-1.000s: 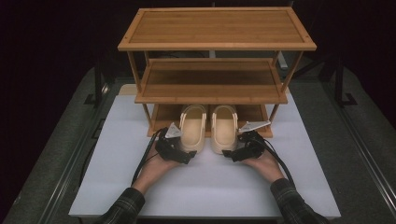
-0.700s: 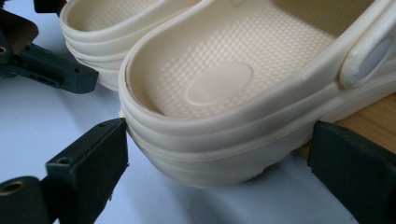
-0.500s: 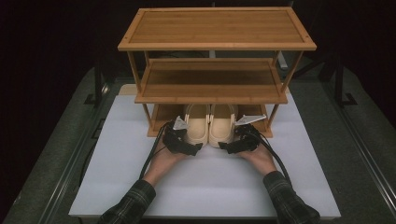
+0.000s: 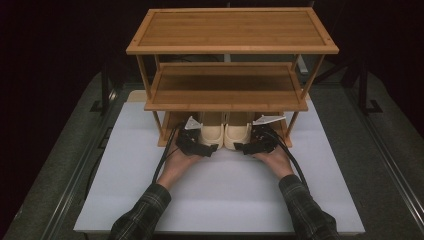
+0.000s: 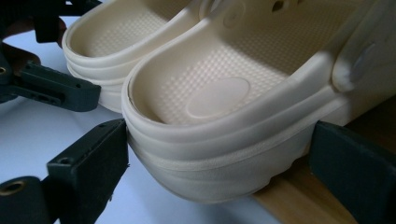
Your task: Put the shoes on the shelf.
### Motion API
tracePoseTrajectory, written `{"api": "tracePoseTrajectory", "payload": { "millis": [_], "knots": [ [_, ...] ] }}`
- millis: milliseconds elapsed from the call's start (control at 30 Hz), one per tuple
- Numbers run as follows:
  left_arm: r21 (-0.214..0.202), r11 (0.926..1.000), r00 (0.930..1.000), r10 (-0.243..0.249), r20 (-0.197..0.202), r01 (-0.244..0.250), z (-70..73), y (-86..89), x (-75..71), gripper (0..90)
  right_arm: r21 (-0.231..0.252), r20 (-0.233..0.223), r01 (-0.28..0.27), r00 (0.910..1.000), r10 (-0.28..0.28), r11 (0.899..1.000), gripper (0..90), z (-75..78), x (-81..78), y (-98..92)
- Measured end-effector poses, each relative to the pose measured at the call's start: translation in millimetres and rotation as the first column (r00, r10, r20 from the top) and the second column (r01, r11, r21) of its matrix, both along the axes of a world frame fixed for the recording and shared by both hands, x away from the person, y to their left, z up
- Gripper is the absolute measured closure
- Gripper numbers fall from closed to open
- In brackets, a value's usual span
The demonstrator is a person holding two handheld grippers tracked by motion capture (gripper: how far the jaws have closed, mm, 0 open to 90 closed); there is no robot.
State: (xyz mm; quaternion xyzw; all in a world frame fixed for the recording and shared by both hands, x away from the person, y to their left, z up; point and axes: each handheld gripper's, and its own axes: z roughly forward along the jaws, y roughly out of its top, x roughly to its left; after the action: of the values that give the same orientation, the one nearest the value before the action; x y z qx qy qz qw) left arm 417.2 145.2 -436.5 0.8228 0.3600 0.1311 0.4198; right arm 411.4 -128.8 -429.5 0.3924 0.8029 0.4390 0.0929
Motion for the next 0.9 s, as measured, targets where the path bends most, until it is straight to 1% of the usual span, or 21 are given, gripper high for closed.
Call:
{"api": "tracePoseTrajectory", "payload": {
  "millis": [100, 133, 167, 200, 267, 300, 333, 400, 433, 467, 500, 533, 567, 600, 700, 733, 767, 800, 833, 867, 900],
  "knots": [
    [0.029, 0.9996, 1.0000, -0.006, -0.007, 0.006, -3.2, -3.7, 5.9, 0.0, -0.033, -0.024, 0.008, 0.9997, -0.009, 0.999, 5.2, 0.8, 7.5, 2.9],
    [0.017, 0.9998, 0.9998, 0.008, -0.018, -0.008, -4.8, -4.9, 7.3, 0.0, -0.043, 0.017, -0.003, 0.9999, 0.003, 0.999, 5.2, 0.0, 11.5, 2.1],
    [0.010, 0.9999, 0.9996, 0.009, -0.027, -0.009, -5.7, -5.0, 9.1, 0.0, -0.036, 0.020, 0.006, 0.9998, -0.005, 0.999, 5.3, -0.5, 13.5, 1.3],
    [0.019, 0.9998, 0.9998, 0.010, -0.019, -0.010, -5.9, -4.6, 11.7, 0.0, -0.034, 0.044, 0.002, 0.9990, -0.001, 0.999, 5.4, -1.8, 17.3, -0.5],
    [0.011, 0.9999, 0.9999, 0.007, -0.011, -0.007, -5.6, -5.6, 15.2, 0.0, -0.021, -0.014, 0.043, 0.9990, -0.043, 0.999, 5.5, -2.9, 17.3, -0.2],
    [0.005, 0.9999, 0.9998, 0.016, -0.010, -0.016, -4.6, -6.1, 18.3, 0.0, -0.022, 0.028, 0.033, 0.9991, -0.032, 0.999, 5.5, -4.9, 21.2, -1.8],
    [-0.006, 0.9996, 0.9996, 0.027, -0.008, -0.027, -3.7, -8.3, 21.0, 0.0, -0.011, 0.026, 0.036, 0.9990, -0.036, 0.999, 5.8, -6.6, 23.0, -2.6],
    [0.011, 0.9997, 0.9997, 0.023, -0.004, -0.023, -2.0, -10.5, 24.7, 0.0, 0.000, 0.029, 0.044, 0.9986, -0.044, 0.999, 6.1, -9.7, 25.9, -3.7],
    [-0.004, 0.9990, 0.9988, 0.044, -0.023, -0.044, -1.6, -12.8, 24.5, 0.0, 0.001, 0.027, 0.050, 0.9984, -0.050, 0.999, 6.3, -10.8, 27.1, -4.1],
    [0.021, 0.9994, 0.9995, 0.028, -0.013, -0.027, -0.9, -13.1, 27.4, 0.0, 0.004, 0.038, 0.058, 0.9976, -0.058, 0.998, 6.4, -12.0, 28.5, -5.0],
    [0.013, 0.9991, 0.9989, 0.040, -0.023, -0.039, -1.0, -14.3, 27.0, 0.0, 0.012, 0.025, 0.067, 0.9974, -0.067, 0.998, 6.5, -12.6, 28.7, -4.7],
    [0.029, 0.9994, 0.9998, 0.020, -0.008, -0.019, -0.8, -13.2, 30.4, 0.0, 0.015, 0.031, 0.064, 0.9974, -0.065, 0.998, 6.6, -12.9, 29.3, -4.9],
    [0.028, 0.9994, 0.9998, 0.018, -0.011, -0.018, -1.1, -13.1, 31.1, 0.0, 0.012, 0.033, 0.072, 0.9968, -0.073, 0.997, 6.8, -13.1, 29.5, -5.0],
    [0.007, 0.9991, 0.9986, 0.041, -0.033, -0.041, -2.1, -14.4, 29.6, 0.0, 0.012, -0.027, 0.106, 0.9940, -0.106, 0.994, 7.1, -11.5, 25.4, -4.1],
    [0.072, 0.9974, 1.0000, -0.004, 0.002, 0.004, -3.1, -12.0, 33.3, 0.0, 0.003, -0.027, 0.116, 0.9929, -0.116, 0.993, 7.2, -11.4, 24.4, -3.9],
    [0.012, 0.9978, 0.9953, 0.066, -0.071, -0.065, -5.9, -15.9, 27.8, 0.0, -0.002, -0.024, 0.113, 0.9933, -0.113, 0.994, 7.1, -11.5, 24.2, -3.5],
    [0.008, 0.9976, 0.9946, 0.069, -0.077, -0.069, -6.9, -15.8, 27.5, 0.0, -0.016, -0.021, 0.113, 0.9933, -0.114, 0.993, 7.1, -11.3, 23.4, -2.8],
    [0.034, 0.9985, 0.9978, 0.044, -0.050, -0.042, -7.3, -14.0, 29.6, 0.0, -0.012, -0.010, 0.101, 0.9949, -0.101, 0.995, 7.1, -11.9, 23.9, -2.9],
    [0.080, 0.9968, 1.0000, -0.006, -0.006, 0.007, -6.6, -11.5, 33.0, 0.0, -0.014, -0.005, 0.099, 0.9951, -0.099, 0.995, 7.1, -12.0, 23.9, -3.1],
    [0.102, 0.9947, 0.9999, -0.015, 0.008, 0.014, -5.6, -11.2, 32.7, 0.0, -0.017, -0.001, 0.097, 0.9952, -0.097, 0.995, 7.1, -12.1, 23.9, -3.3],
    [0.135, 0.9898, 0.9980, -0.052, 0.035, 0.047, -3.8, -8.6, 35.3, 0.0, -0.020, 0.000, 0.102, 0.9948, -0.102, 0.995, 7.1, -11.7, 23.3, -3.7]
  ]
}}
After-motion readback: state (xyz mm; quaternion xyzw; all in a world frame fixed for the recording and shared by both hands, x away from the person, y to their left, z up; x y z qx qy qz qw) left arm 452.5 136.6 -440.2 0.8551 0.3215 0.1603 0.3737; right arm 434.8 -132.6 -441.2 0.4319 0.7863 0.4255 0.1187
